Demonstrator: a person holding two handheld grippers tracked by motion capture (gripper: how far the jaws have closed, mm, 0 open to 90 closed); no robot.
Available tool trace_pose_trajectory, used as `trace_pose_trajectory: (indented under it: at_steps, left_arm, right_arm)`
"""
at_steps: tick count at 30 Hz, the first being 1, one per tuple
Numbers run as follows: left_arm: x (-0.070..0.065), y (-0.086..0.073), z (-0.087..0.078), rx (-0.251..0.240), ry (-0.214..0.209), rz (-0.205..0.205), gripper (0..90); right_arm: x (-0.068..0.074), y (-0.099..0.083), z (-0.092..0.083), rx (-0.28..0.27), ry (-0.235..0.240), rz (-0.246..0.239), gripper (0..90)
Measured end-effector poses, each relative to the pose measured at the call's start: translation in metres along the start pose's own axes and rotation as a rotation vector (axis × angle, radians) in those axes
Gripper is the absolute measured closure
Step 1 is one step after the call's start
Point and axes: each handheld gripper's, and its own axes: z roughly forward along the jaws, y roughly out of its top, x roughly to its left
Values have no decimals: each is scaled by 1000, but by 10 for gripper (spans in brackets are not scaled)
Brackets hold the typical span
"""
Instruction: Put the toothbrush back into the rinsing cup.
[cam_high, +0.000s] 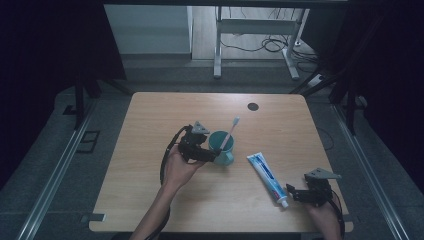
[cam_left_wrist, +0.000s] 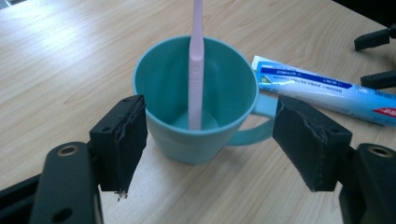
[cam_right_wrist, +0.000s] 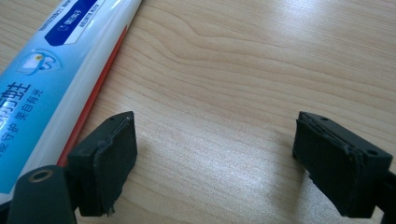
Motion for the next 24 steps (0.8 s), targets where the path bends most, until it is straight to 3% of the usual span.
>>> trace_pose_trajectory:
  at_steps: [14,24]
  left_arm:
    - [-3,-26,-15,-17,-21,-14,206]
    - [-9,-57,-23,-16,3,-17,151]
  right_arm:
    - [1,0,0,1,-1,5,123]
    - [1,1,1,5,2,3,104]
